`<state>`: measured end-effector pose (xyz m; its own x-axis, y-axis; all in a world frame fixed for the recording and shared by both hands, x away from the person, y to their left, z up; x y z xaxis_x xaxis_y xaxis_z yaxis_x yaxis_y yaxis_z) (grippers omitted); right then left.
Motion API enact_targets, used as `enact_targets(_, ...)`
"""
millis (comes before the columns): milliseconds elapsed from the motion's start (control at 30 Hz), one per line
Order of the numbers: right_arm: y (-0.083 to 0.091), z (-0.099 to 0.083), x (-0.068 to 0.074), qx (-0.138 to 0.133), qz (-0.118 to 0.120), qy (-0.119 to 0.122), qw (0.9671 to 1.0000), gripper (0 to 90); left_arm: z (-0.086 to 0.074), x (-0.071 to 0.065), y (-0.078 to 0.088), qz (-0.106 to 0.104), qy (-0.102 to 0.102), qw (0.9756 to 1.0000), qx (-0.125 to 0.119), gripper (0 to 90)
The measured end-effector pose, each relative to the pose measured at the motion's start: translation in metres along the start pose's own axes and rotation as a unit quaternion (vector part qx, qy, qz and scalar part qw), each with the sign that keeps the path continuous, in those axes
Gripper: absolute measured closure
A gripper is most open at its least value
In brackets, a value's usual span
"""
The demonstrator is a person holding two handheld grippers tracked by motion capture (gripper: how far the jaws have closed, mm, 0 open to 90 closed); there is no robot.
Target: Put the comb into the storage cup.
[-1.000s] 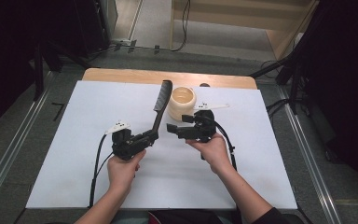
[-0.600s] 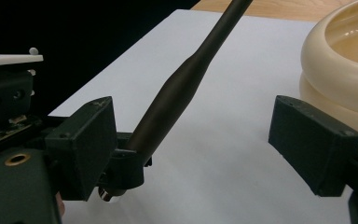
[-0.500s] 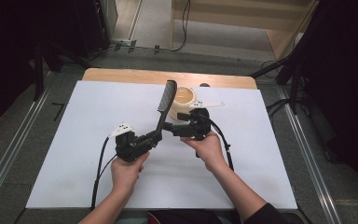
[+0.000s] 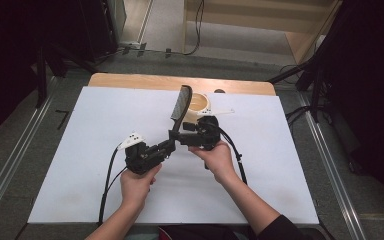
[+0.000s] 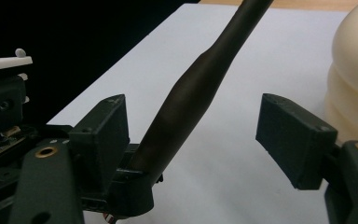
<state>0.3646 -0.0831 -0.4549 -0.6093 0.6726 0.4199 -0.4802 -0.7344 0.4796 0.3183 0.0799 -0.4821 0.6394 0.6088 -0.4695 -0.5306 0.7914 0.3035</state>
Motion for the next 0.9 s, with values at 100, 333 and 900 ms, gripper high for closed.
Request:
enact_targets(100,-0.0028,-0.0012,0.0008,0.007,0.001,-0.004,1.0,29.6,-0.0008,0.0002,-0.0003,0.002,-0.003,1.0,0.0,72.7)
enact_targets(333,-0.0069,-0.0018,0.0025,0.022,0.009,-0.034,0.9991,43.2,-0.0027,-0.0026,-0.0015,0.003,-0.007,1.0,-0.003,72.7)
enact_targets(900,-0.0089,-0.0009,0.002,0.043,0.019,-0.09,0.9949,62.7,-0.0081,-0.003,-0.0052,0.005,-0.008,0.9999,0.007,72.5)
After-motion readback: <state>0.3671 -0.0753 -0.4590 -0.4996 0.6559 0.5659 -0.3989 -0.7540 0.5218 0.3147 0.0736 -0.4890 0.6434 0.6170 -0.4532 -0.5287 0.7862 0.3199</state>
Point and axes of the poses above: each handheld gripper's, and its own axes: y roughly backward along the jaws, z roughly out of its top, x roughly to its left, the point moved 4 cm from there along -y, roughly forward along the jaws, and after that the axes turned 2 degrees about -z, right-handed, at the moved point
